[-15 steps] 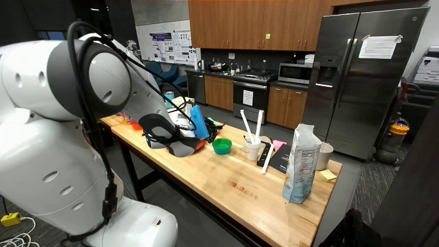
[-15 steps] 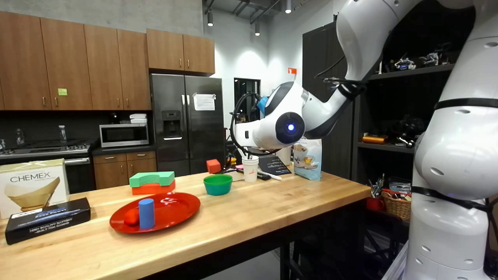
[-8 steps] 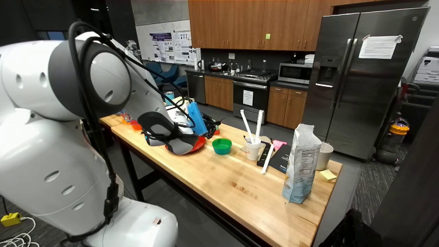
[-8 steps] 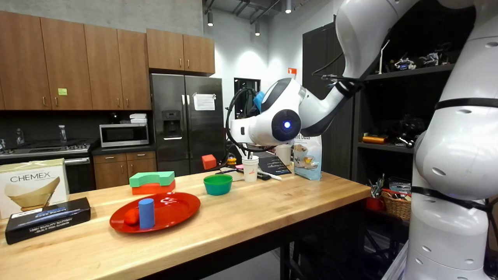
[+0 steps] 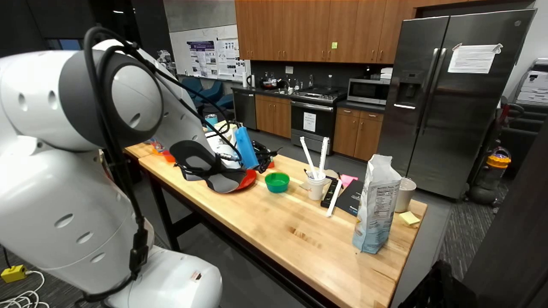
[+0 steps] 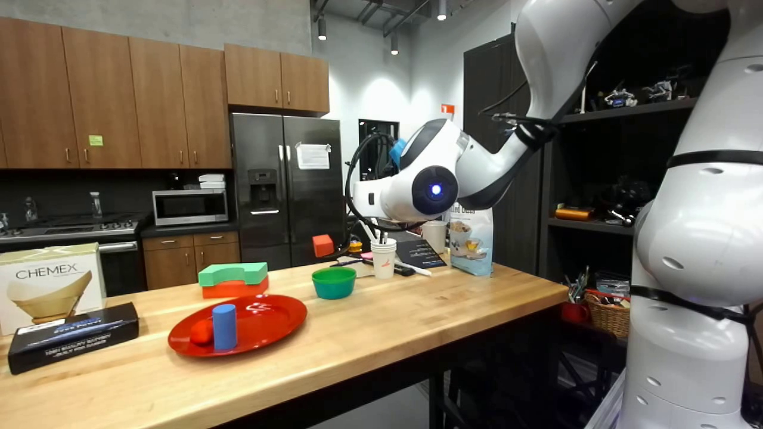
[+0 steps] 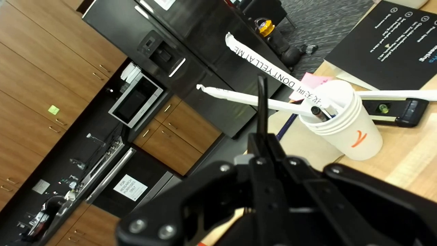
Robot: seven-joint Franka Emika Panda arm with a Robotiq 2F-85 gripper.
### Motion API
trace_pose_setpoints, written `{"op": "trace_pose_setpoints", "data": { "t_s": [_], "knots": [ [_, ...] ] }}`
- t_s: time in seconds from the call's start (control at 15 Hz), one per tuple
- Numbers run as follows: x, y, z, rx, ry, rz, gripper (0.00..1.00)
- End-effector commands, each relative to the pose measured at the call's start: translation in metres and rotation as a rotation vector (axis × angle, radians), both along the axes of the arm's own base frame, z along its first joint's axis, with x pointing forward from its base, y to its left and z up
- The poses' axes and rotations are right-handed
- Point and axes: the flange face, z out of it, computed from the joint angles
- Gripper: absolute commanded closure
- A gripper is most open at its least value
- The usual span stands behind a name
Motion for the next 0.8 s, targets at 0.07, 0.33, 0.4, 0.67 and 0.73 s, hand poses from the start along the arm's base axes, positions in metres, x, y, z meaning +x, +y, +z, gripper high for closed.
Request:
{"op": "trace_pose_setpoints", "data": {
  "t_s": [0.07, 0.33, 0.4, 0.67, 0.73],
  "knots": [
    [0.0, 0.0, -0.001, -0.001, 0.005, -0.001, 0.96],
    [0.0, 0.0, -0.002, -0.001, 0.007, -0.001, 0.96],
    [0.0, 0.0, -0.002, -0.001, 0.007, -0.001, 0.96],
    [0.007, 0.011, -0.014, -0.004, 0.022, -0.008, 0.99],
    [0.009, 0.013, -0.017, -0.006, 0.023, -0.009, 0.99]
  ]
}}
